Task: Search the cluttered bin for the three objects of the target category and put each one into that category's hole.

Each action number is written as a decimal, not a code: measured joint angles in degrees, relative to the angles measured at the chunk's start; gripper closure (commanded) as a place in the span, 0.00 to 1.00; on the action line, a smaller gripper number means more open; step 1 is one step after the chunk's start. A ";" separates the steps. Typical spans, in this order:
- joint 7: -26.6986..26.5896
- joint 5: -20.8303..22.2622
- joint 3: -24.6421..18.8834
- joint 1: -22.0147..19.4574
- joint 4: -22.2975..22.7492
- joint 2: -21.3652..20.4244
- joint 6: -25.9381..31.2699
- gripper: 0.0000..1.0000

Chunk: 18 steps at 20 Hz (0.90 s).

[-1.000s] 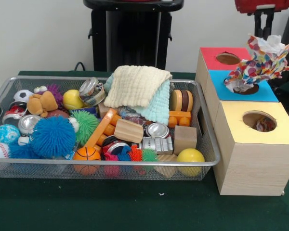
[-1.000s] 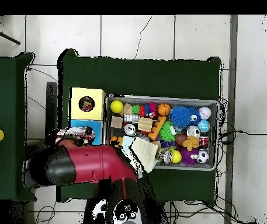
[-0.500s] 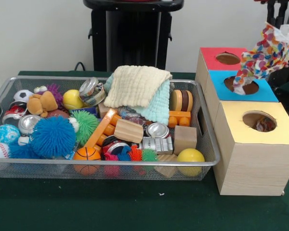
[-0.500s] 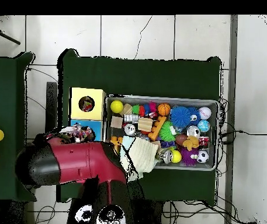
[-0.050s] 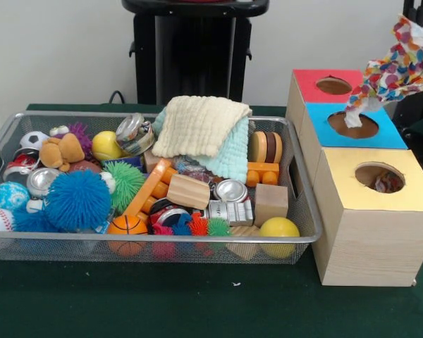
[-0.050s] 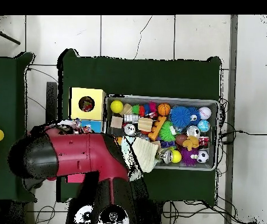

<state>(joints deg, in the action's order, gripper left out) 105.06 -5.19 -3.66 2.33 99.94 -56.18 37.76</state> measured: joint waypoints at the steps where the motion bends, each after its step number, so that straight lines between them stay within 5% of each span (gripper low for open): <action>1: 0.00 -0.12 0.00 -0.18 -0.19 0.00 0.01 1.00; 18: 0.00 -1.07 0.09 -3.27 -5.85 -0.16 3.44 1.00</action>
<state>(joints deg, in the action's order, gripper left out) 105.06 -6.25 -3.57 -0.94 94.09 -56.34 41.21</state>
